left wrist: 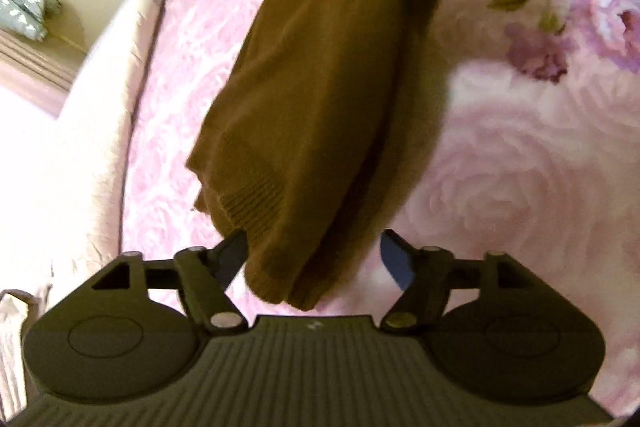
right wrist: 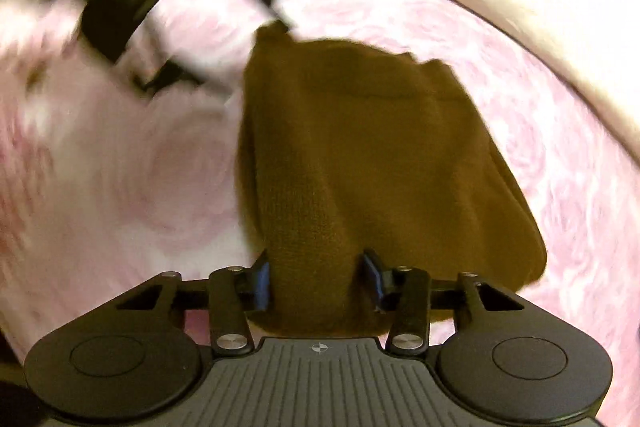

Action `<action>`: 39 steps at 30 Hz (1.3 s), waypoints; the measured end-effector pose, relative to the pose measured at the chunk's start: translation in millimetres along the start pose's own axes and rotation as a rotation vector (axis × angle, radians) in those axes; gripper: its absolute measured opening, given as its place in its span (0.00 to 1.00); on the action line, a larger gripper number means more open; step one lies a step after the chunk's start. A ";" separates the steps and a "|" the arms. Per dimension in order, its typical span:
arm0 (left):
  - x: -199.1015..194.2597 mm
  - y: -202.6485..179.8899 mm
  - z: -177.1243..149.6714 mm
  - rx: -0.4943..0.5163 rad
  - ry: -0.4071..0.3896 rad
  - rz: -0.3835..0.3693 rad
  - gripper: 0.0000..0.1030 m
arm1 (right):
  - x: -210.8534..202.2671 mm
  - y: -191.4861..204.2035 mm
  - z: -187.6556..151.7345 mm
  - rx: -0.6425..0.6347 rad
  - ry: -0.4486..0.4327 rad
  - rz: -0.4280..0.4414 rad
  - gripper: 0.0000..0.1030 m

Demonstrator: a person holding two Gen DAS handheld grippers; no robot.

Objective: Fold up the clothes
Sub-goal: 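Grasp the folded cardigan edge with the right tool while the left tool grasps its hem, then lift the folded cardigan off the sheet with both tools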

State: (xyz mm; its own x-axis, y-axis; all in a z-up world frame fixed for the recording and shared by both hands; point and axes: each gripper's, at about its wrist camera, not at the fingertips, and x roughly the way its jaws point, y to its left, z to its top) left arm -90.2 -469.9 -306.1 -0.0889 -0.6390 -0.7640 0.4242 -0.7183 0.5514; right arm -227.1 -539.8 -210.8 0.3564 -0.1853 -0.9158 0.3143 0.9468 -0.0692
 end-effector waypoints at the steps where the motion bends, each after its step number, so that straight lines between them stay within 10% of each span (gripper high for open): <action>1: 0.7 -4.0 0.8 0.006 -0.006 0.004 0.73 | -2.2 -4.5 6.6 0.028 -0.004 0.007 0.42; 7: 28.5 -15.9 11.9 0.060 0.009 0.118 0.72 | -15.8 -26.7 22.7 0.123 -0.014 0.029 0.42; 10: 41.1 -3.5 11.6 0.033 0.040 0.097 0.33 | -23.6 -25.1 18.6 0.131 -0.011 0.035 0.42; 14: 43.8 20.7 9.8 -0.035 0.051 0.022 0.23 | -27.4 -13.0 13.0 0.075 -0.009 0.005 0.43; 16: 41.6 38.5 9.7 -0.113 0.051 -0.029 0.21 | -32.0 3.2 6.5 -0.014 -0.012 -0.044 0.54; 18: 40.9 57.1 9.0 -0.209 0.047 -0.070 0.21 | -29.6 28.5 3.8 -0.160 -0.039 -0.145 0.90; 26: 41.0 98.7 2.5 -0.400 0.034 -0.179 0.21 | 23.5 65.0 1.3 -0.324 -0.025 -0.165 0.89; 29: 36.3 96.0 0.5 -0.390 0.021 -0.183 0.21 | 41.2 63.0 -0.7 -0.374 0.040 -0.211 0.44; 31: 31.8 82.6 4.3 -0.296 0.019 -0.136 0.29 | 32.1 53.0 -1.4 -0.322 0.022 -0.197 0.31; 39: 33.8 27.5 15.8 0.045 0.049 -0.005 0.28 | -15.8 22.6 6.6 -0.248 0.000 -0.188 0.26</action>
State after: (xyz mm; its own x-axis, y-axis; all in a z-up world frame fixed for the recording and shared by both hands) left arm -95.8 -515.6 -311.5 -0.0464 -0.6221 -0.7815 0.3825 -0.7338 0.5614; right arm -219.8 -517.3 -195.2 0.3120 -0.3630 -0.8780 0.1507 0.9313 -0.3315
